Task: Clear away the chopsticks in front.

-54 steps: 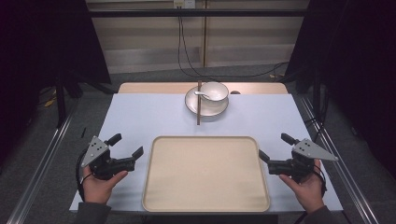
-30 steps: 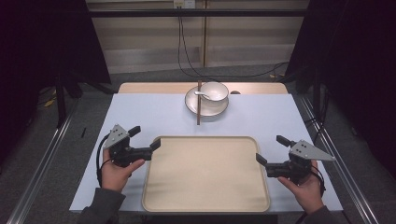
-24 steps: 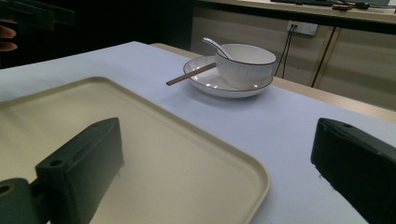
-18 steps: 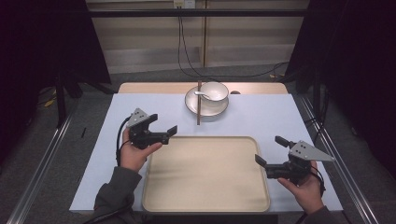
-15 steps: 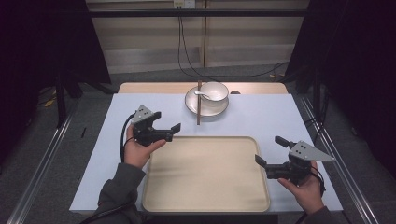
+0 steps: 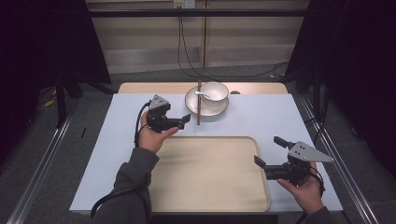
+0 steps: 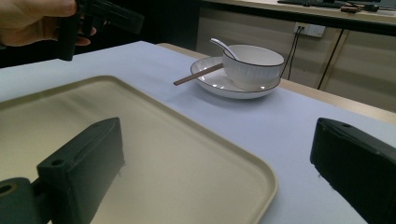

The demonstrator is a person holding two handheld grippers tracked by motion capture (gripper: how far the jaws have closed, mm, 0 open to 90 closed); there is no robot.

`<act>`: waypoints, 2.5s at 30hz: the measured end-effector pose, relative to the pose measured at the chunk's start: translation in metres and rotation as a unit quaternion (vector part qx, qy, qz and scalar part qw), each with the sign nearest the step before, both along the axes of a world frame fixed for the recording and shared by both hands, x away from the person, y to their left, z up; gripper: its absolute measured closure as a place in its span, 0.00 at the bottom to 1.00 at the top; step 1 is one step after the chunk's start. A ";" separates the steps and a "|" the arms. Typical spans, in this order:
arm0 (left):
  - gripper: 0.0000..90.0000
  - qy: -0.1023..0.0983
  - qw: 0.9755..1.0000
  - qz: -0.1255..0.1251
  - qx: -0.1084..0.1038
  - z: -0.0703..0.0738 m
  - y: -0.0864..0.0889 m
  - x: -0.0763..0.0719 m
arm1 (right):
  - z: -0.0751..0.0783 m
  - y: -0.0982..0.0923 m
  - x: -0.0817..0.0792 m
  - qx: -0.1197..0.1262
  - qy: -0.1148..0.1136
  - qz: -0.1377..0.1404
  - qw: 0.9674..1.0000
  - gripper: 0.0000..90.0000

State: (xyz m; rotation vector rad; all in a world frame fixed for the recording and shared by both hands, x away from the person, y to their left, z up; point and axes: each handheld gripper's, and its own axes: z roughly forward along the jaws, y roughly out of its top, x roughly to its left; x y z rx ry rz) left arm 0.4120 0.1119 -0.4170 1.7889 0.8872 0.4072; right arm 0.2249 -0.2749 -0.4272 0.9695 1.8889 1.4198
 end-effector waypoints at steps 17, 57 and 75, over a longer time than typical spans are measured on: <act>0.06 0.026 0.999 0.011 0.023 -0.003 -0.029 0.042 | 0.000 0.000 0.000 -0.004 0.001 0.006 1.000 0.03; 0.57 0.124 0.985 0.095 0.078 -0.032 -0.071 0.106 | 0.000 -0.001 0.001 0.002 -0.002 0.014 1.000 0.03; 0.76 0.153 0.979 0.114 0.069 -0.041 -0.077 0.110 | 0.001 -0.002 0.001 0.003 -0.002 0.014 1.000 0.03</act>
